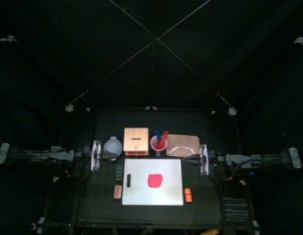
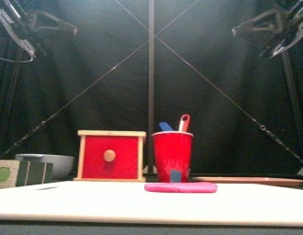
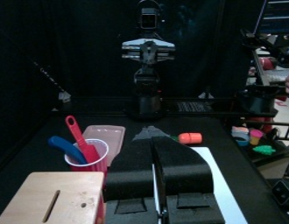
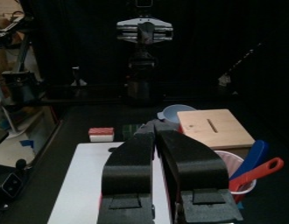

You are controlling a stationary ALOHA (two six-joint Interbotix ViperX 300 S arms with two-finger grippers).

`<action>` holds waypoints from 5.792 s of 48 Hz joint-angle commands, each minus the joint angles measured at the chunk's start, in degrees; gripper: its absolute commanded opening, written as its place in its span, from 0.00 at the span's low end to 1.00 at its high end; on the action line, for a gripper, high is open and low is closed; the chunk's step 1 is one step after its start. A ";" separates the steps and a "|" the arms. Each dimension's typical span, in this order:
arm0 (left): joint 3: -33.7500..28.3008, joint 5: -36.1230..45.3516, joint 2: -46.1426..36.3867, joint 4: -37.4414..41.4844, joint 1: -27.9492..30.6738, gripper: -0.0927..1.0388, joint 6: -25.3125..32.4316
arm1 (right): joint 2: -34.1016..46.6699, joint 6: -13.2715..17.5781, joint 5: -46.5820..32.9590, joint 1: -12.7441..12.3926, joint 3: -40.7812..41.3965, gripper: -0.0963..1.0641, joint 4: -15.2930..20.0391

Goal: Get the cutter from the drawer then cut the dough then place the extra dough in the bowl
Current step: Open the drawer

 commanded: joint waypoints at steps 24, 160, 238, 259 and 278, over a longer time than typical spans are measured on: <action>-0.26 -23.29 18.37 -42.71 -8.09 0.13 -4.66 | 31.99 0.09 8.70 -11.87 -25.84 0.10 -0.44; -17.84 -25.05 59.59 -82.97 -7.65 0.85 -7.56 | 72.42 -0.18 38.32 -12.92 -60.82 0.11 -2.72; -17.84 -24.26 58.36 -82.88 -17.58 0.60 -7.65 | 73.21 0.00 39.02 -12.92 -60.73 0.11 -2.99; -18.37 -24.17 57.92 -84.11 -20.83 0.60 -7.65 | 73.39 0.00 39.02 -13.10 -60.73 0.11 -2.99; -18.54 -24.17 57.66 -85.08 -21.36 0.60 -7.65 | 73.48 0.00 39.02 -13.10 -60.73 0.11 -2.99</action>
